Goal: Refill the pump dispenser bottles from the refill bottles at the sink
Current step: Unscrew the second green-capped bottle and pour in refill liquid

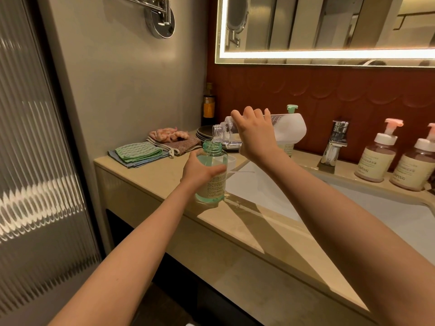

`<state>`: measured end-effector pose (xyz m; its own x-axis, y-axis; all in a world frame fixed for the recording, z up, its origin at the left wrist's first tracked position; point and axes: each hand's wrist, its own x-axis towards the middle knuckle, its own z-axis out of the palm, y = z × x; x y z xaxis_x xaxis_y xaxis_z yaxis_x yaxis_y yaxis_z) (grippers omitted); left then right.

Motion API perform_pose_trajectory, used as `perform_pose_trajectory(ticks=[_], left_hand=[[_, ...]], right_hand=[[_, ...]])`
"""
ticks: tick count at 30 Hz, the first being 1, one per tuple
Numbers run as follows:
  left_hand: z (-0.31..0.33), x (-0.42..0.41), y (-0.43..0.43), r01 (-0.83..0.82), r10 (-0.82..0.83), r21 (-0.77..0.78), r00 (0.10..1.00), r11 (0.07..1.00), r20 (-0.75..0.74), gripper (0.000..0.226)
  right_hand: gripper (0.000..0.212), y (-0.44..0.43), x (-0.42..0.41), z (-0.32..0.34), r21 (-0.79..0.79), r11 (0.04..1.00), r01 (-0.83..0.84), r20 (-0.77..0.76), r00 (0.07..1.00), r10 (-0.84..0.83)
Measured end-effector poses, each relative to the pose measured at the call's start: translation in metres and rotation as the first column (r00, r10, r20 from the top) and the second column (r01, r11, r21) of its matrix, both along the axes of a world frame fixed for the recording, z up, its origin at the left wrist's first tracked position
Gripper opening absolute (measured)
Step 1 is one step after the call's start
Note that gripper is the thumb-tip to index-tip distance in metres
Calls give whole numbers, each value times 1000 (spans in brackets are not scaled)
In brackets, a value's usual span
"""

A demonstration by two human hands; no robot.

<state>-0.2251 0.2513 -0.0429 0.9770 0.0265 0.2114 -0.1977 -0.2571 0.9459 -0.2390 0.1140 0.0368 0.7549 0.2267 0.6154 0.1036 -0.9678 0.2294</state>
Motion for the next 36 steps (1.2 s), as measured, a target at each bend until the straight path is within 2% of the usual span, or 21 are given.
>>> perform_pose_trajectory(ticks=[18,25,36], left_hand=[[0,1,1,-7,7,-5,1000,1000,-1,81],[0,0,1,0,0,-2,1000,1000,9,81],[-1,1,0,-5,5,-1,1000,1000,11,82]], right_hand=[[55,0,-3,3,-15,1000,2,-15,1000,-3],[63,0,-1,3,-31,1000,3,-3,1000,-3],[63,0,-2,2,-20,1000,10,-1,1000,-10]])
